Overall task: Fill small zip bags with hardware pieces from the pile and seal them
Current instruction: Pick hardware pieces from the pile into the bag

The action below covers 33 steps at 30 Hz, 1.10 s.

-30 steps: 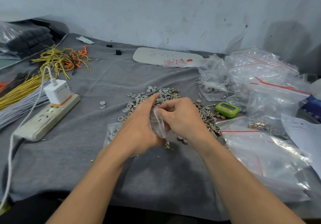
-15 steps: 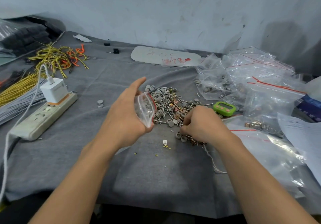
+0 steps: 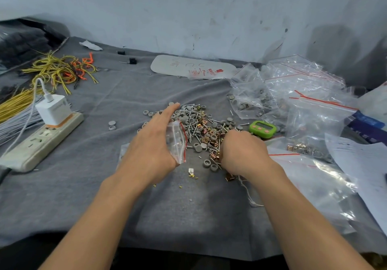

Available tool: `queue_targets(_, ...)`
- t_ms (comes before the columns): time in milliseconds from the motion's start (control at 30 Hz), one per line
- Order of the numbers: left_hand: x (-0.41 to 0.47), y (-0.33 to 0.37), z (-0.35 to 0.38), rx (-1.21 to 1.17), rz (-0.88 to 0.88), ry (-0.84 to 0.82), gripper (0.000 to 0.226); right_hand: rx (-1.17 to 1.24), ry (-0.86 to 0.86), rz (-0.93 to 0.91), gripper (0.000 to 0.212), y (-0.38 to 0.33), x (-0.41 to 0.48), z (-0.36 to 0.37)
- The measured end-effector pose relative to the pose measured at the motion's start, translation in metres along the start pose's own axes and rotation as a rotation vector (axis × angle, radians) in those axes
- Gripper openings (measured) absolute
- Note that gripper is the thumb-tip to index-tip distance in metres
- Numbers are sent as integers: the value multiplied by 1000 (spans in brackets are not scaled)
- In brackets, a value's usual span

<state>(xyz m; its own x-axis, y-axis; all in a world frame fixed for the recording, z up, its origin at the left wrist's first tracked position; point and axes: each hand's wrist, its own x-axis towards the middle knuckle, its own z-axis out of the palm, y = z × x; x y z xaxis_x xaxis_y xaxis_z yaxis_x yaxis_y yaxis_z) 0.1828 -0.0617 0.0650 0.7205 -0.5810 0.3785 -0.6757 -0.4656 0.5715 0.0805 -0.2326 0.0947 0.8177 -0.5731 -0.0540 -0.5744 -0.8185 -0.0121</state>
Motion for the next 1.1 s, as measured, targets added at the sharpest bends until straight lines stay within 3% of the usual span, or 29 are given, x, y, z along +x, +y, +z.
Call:
queue_targets(100,-1,1,2,11,-7,-15,106,47,-11,8,21,5,-3,-3)
queue_targets(233,0,3,4,9,-30,-41,108,334,107,-2,13,10,-1,-6)
queue_targets(333,-1,6,6,11,5,-51,105,611,203,-129,17,0,-4,-8)
queue_targets(600,2,10,8,-132,3,-124,108,831,267,-446,13,-40,-10,-2)
queue_targets(767,4,6,3,-114,-46,-63,111,1104,293,-197,20,-24,-2,-7)
queue_targets(833,2,5,0,-104,-51,-51,113,946,310,-85,18,-5,3,-9)
queue_targets(933,1,4,-1,-92,-60,-52,114,444,119,-40,16,14,6,-7)
queue_targets(1033,2,4,0,-82,-63,-48,114,257,-38,-7,6,11,1,2)
queue_targets(1100,1,5,1,-70,-61,-42,113,179,-50,-7,15,7,-1,6)
